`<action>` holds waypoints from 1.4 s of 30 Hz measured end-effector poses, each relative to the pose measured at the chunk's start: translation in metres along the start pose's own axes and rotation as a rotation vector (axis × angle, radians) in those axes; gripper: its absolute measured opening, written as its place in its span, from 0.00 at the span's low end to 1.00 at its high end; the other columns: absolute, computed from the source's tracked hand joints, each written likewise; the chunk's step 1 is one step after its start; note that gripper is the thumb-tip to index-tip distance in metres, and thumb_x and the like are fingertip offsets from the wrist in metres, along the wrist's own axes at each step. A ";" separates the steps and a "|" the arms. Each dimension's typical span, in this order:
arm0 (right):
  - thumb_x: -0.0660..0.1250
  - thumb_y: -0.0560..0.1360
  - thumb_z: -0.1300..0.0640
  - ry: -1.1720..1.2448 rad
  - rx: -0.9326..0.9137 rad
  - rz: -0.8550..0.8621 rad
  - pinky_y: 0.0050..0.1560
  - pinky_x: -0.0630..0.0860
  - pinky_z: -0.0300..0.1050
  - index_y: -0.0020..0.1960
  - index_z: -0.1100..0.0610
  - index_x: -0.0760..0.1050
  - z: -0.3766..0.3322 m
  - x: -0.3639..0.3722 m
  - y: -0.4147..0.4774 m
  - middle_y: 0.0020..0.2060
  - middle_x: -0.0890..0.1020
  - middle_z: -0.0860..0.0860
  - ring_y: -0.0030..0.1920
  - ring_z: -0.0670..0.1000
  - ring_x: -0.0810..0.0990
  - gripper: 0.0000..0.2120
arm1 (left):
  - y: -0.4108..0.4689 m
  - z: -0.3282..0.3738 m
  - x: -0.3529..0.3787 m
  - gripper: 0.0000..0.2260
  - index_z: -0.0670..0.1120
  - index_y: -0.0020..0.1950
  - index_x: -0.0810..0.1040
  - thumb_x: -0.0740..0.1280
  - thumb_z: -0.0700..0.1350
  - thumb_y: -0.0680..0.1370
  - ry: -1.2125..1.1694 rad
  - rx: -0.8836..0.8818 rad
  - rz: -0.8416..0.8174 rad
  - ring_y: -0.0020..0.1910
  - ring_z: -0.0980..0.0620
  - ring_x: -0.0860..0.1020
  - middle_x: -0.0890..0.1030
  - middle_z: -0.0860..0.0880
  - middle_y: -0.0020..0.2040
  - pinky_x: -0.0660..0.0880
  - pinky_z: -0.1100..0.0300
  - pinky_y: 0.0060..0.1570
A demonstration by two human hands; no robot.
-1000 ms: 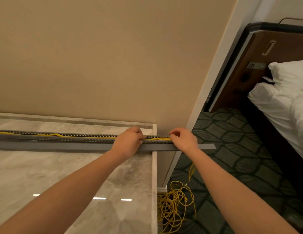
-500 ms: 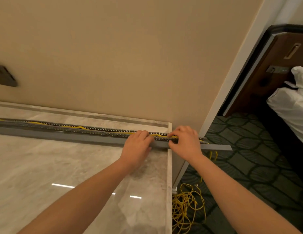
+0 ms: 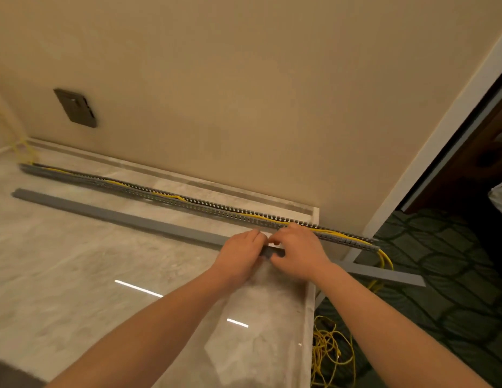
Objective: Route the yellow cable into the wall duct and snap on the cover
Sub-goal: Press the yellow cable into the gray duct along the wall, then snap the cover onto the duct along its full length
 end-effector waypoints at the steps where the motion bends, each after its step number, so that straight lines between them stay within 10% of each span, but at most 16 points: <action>1: 0.64 0.69 0.45 0.036 -0.008 -0.042 0.52 0.69 0.48 0.60 0.44 0.77 -0.005 0.004 0.000 0.48 0.82 0.45 0.53 0.52 0.75 0.20 | -0.004 -0.004 -0.001 0.14 0.46 0.61 0.70 0.63 0.48 0.77 -0.029 -0.022 0.006 0.56 0.46 0.74 0.75 0.48 0.57 0.69 0.53 0.53; 17: 0.66 0.69 0.50 0.163 -0.129 -0.200 0.50 0.76 0.47 0.57 0.46 0.77 -0.122 0.030 0.056 0.52 0.79 0.49 0.54 0.52 0.77 0.16 | -0.100 -0.140 -0.041 0.18 0.50 0.64 0.71 0.65 0.53 0.75 -0.033 -0.367 0.089 0.60 0.48 0.74 0.76 0.50 0.60 0.71 0.54 0.58; 42: 0.67 0.71 0.50 0.160 -0.055 -0.209 0.53 0.74 0.47 0.60 0.47 0.75 -0.414 0.110 0.235 0.54 0.76 0.50 0.56 0.53 0.74 0.18 | -0.236 -0.460 -0.101 0.22 0.45 0.74 0.62 0.58 0.47 0.81 0.070 -0.369 -0.076 0.70 0.46 0.65 0.65 0.46 0.73 0.62 0.54 0.71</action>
Point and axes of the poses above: each hand's wrist, its own y-axis towards the middle knuckle, its own x-axis out of the palm, z = x × y, the point moved 7 cm from there along y, towards the middle knuckle
